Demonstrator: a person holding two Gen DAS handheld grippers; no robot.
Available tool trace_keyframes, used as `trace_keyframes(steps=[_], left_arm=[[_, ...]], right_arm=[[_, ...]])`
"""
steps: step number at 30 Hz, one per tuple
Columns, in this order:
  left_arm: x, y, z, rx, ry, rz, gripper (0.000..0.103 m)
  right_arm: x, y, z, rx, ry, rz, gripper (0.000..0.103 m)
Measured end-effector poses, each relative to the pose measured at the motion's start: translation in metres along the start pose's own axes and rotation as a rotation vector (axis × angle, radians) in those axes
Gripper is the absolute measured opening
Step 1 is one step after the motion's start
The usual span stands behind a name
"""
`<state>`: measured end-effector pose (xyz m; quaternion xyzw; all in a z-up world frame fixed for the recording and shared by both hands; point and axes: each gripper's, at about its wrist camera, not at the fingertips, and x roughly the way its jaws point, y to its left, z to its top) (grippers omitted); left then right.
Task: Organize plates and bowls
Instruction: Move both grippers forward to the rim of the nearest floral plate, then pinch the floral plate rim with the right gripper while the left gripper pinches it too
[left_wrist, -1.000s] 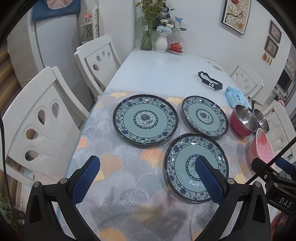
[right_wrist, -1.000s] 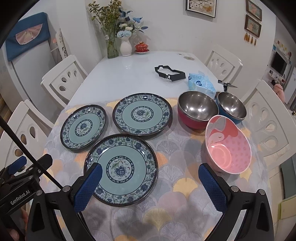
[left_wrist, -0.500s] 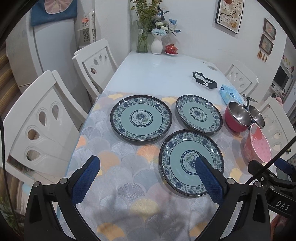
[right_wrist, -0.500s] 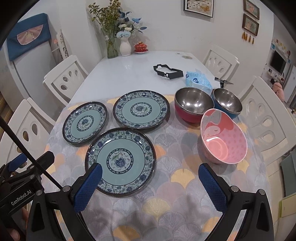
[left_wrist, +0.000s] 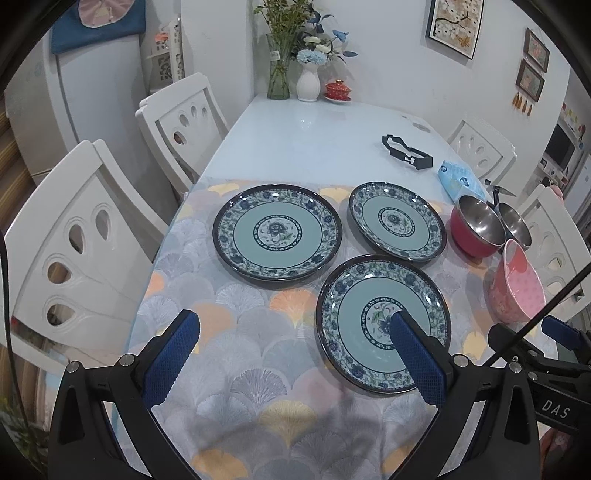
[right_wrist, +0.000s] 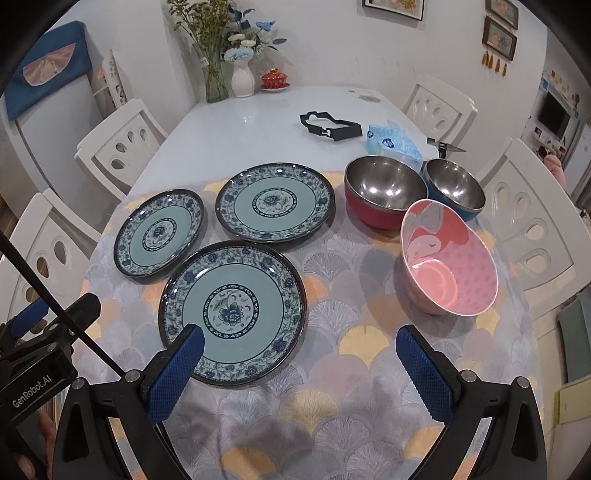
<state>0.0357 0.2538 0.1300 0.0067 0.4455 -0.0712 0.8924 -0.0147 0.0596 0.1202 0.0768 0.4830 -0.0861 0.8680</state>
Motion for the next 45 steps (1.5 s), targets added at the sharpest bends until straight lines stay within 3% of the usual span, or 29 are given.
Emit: trace_keyframes(steps=[9, 15, 20, 24, 26, 28, 31, 32, 33, 35, 37, 45], left_arm=[[0.024, 0.002, 0.006, 0.002, 0.047, -0.005, 0.102], [0.062, 0.005, 0.01, 0.006, 0.111, -0.042, 0.101], [0.094, 0.003, 0.008, 0.01, 0.159, -0.033, 0.098], [0.11, 0.0, -0.001, 0.016, 0.2, -0.034, 0.097], [0.116, -0.003, -0.005, 0.02, 0.22, -0.039, 0.093], [0.121, -0.005, -0.009, 0.024, 0.233, -0.037, 0.089], [0.128, -0.009, -0.013, 0.023, 0.262, -0.044, 0.071], [0.129, -0.009, -0.014, 0.023, 0.267, -0.046, 0.07], [0.128, -0.01, -0.015, 0.025, 0.257, -0.049, 0.069], [0.126, -0.011, -0.016, 0.031, 0.249, -0.077, 0.054], [0.125, -0.014, -0.016, 0.035, 0.245, -0.1, 0.048], [0.124, -0.009, -0.019, -0.009, 0.247, -0.17, 0.043]], right_arm=[[0.027, -0.001, 0.011, 0.003, 0.052, -0.006, 0.103], [0.056, -0.001, 0.024, -0.024, 0.085, -0.001, 0.102], [0.086, -0.008, 0.026, -0.012, 0.149, 0.039, 0.084], [0.11, -0.013, 0.025, -0.005, 0.196, 0.047, 0.076], [0.118, -0.014, 0.024, -0.012, 0.211, 0.053, 0.064], [0.123, -0.014, 0.024, -0.02, 0.217, 0.064, 0.062], [0.132, -0.013, 0.022, -0.016, 0.239, 0.097, 0.051], [0.134, -0.013, 0.021, -0.016, 0.245, 0.102, 0.047], [0.136, -0.013, 0.018, -0.013, 0.253, 0.107, 0.046], [0.136, -0.014, 0.016, 0.0, 0.251, 0.122, 0.042], [0.136, -0.013, 0.015, -0.004, 0.244, 0.129, 0.039], [0.132, -0.012, 0.008, -0.005, 0.237, 0.178, 0.035]])
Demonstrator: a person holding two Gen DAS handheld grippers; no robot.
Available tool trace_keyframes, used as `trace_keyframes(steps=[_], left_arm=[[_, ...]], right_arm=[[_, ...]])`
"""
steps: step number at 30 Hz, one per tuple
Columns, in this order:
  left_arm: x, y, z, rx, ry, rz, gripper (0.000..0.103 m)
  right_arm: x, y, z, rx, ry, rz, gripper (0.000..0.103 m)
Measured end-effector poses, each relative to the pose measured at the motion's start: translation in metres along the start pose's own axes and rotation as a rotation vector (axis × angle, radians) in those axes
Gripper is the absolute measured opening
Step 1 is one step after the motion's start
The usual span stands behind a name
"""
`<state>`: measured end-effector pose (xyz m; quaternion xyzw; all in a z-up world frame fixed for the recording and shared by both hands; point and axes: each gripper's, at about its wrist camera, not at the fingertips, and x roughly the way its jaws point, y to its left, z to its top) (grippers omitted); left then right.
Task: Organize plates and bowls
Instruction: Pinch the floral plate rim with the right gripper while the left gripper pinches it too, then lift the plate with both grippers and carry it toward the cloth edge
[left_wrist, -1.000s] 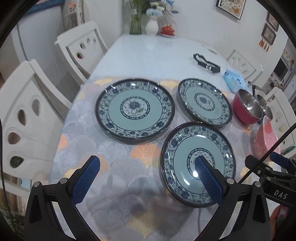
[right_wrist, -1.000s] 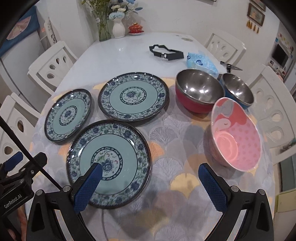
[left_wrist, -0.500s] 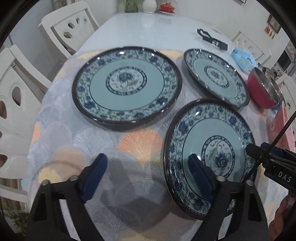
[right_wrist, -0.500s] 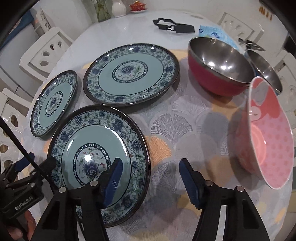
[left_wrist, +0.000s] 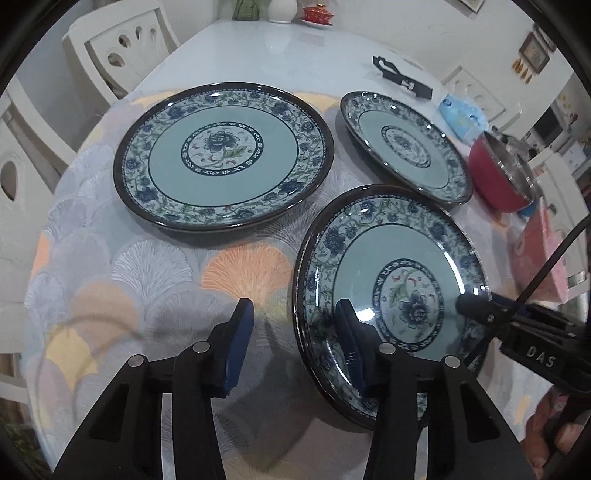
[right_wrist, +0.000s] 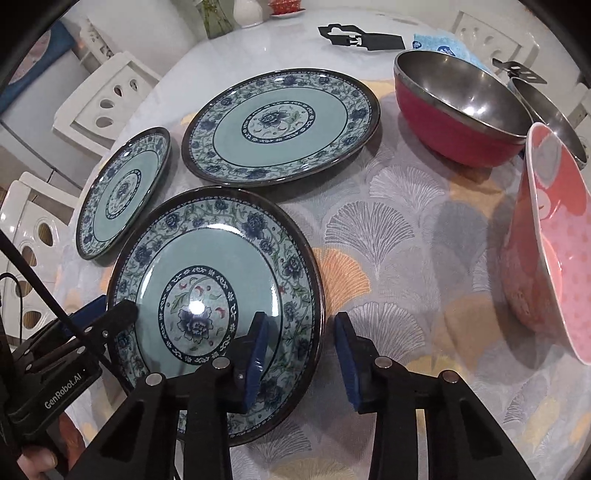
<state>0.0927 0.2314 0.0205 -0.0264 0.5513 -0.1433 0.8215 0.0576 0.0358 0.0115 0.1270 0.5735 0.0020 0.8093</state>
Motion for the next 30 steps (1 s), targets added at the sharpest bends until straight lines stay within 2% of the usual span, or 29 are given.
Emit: trace_keyframes(steps=[3, 5, 7, 10, 17, 21, 26, 30], left_arm=[[-0.002, 0.006, -0.001, -0.033, -0.001, -0.061, 0.036], [-0.001, 0.007, -0.002, -0.045, 0.003, -0.104, 0.024], [-0.002, 0.008, -0.003, -0.054, -0.003, -0.116, 0.023], [-0.006, 0.008, -0.004, -0.047, -0.019, -0.128, 0.016], [-0.04, 0.011, -0.013, -0.047, -0.085, -0.133, 0.016], [-0.077, 0.016, -0.019, -0.055, -0.159, -0.125, 0.016], [-0.136, 0.029, -0.026, -0.082, -0.28, -0.088, 0.016], [-0.173, 0.046, -0.035, -0.105, -0.343, -0.037, 0.016]], right_arm=[[-0.001, 0.002, -0.002, -0.006, -0.002, 0.025, 0.033], [-0.001, 0.003, -0.003, -0.006, -0.005, 0.031, 0.031], [-0.004, 0.003, -0.006, -0.005, -0.015, 0.036, 0.025], [-0.012, 0.0, -0.009, -0.015, -0.031, 0.039, 0.023], [-0.048, 0.018, -0.016, -0.112, -0.103, 0.045, 0.023], [-0.079, 0.035, -0.02, -0.183, -0.159, 0.075, 0.023], [-0.121, 0.063, -0.029, -0.252, -0.223, 0.123, 0.023], [-0.145, 0.096, -0.041, -0.307, -0.263, 0.168, 0.024]])
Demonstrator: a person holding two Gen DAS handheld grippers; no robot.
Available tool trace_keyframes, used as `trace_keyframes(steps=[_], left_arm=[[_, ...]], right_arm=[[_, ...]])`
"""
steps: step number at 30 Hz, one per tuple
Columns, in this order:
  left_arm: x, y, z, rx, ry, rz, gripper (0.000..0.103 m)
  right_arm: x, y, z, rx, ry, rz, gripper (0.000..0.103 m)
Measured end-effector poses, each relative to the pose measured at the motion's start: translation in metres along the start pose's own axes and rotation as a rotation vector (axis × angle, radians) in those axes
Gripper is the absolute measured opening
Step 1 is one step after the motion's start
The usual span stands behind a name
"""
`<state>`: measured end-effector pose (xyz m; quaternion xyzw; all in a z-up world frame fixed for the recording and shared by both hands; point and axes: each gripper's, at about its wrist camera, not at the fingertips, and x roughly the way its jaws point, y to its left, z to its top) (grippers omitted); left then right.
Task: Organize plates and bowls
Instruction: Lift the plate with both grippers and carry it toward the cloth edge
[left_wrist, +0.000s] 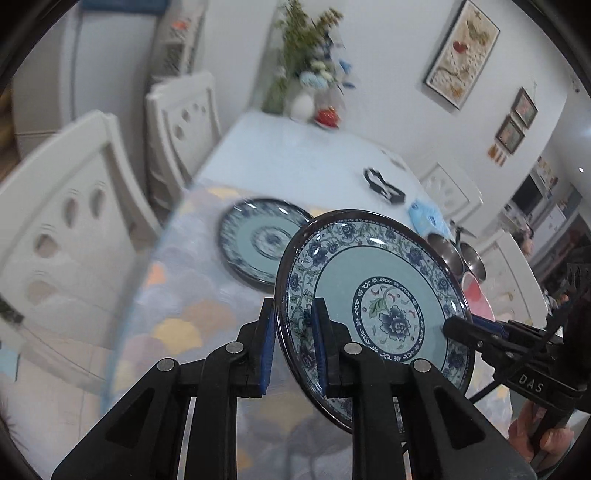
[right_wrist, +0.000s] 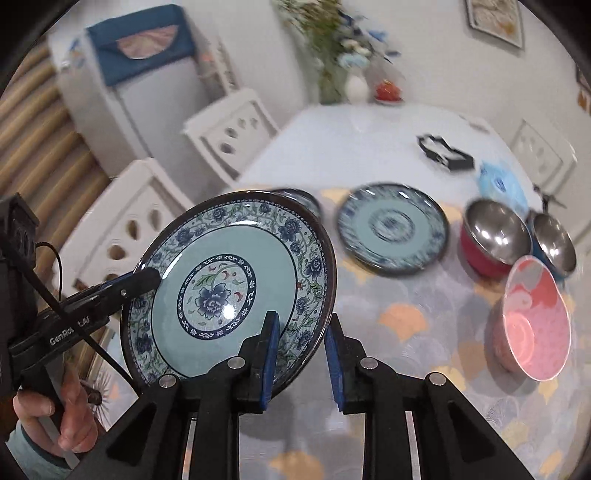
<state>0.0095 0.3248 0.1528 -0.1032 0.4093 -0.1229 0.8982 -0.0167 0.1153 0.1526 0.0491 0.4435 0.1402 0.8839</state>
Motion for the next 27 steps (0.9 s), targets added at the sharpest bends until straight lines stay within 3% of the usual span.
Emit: trace_keyframes(steps=[5, 10, 22, 27], left_arm=[[-0.023, 0.023, -0.01, -0.028, -0.023, 0.059, 0.016], [-0.021, 0.046, -0.037, -0.06, 0.022, 0.119, 0.017], [0.011, 0.058, -0.094, -0.074, 0.141, 0.129, 0.018], [0.024, 0.053, -0.105, -0.051, 0.183, 0.138, 0.018]], right_arm=[[-0.001, 0.042, -0.008, -0.065, 0.0, 0.045, 0.025], [0.019, 0.067, -0.03, -0.118, 0.082, 0.056, 0.026], [0.059, 0.055, -0.076, -0.133, 0.252, 0.039, 0.026], [0.074, 0.036, -0.091, -0.022, 0.328, 0.08, 0.026]])
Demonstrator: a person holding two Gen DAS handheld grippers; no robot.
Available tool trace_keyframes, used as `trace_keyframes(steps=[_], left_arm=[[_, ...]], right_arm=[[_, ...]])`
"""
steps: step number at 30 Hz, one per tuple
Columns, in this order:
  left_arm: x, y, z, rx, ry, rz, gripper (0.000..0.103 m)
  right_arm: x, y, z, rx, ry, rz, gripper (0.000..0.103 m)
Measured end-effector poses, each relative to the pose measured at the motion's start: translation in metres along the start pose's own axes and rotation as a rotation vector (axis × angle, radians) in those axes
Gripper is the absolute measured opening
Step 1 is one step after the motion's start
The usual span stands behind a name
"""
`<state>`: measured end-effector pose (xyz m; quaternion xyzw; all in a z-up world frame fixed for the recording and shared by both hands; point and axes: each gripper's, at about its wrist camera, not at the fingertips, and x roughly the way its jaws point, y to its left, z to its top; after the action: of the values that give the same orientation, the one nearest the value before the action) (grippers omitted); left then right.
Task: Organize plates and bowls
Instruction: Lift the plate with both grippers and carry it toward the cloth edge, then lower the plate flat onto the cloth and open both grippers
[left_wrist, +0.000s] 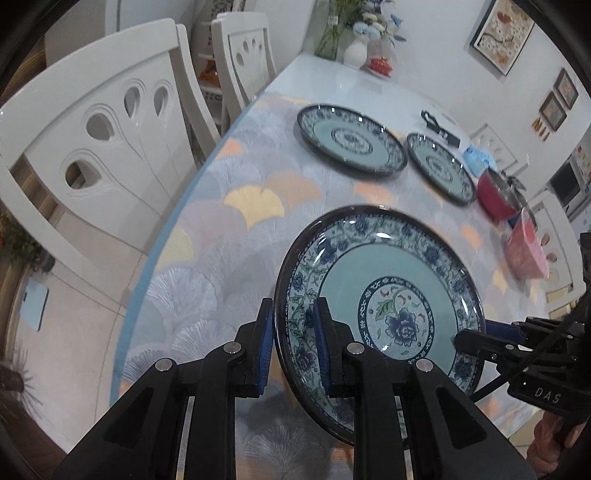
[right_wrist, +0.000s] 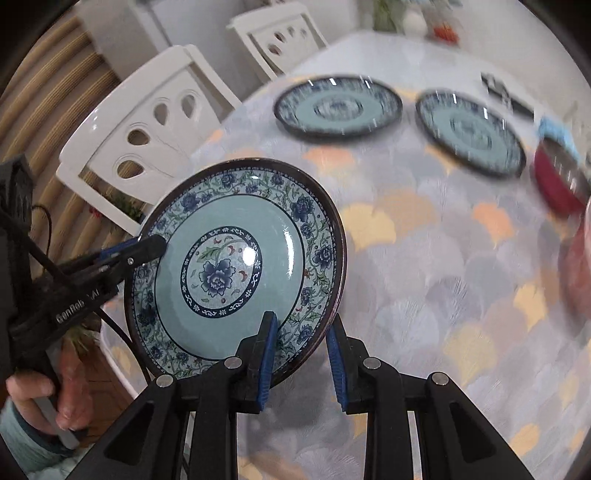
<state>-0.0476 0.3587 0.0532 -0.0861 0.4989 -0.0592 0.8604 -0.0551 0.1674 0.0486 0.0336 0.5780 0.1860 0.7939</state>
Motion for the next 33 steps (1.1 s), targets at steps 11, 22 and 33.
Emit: trace_keyframes(steps=[11, 22, 33], left_arm=[[0.019, 0.001, -0.012, 0.009, 0.076, 0.002, 0.017], [0.019, 0.001, -0.017, 0.033, 0.106, 0.016, 0.017], [-0.035, 0.001, 0.021, 0.052, -0.047, 0.04, 0.017]], right_arm=[[0.025, -0.025, -0.017, 0.164, 0.117, 0.104, 0.026], [0.025, -0.028, -0.017, 0.173, 0.149, 0.113, 0.026], [-0.027, -0.05, -0.011, 0.151, 0.055, 0.091, 0.026]])
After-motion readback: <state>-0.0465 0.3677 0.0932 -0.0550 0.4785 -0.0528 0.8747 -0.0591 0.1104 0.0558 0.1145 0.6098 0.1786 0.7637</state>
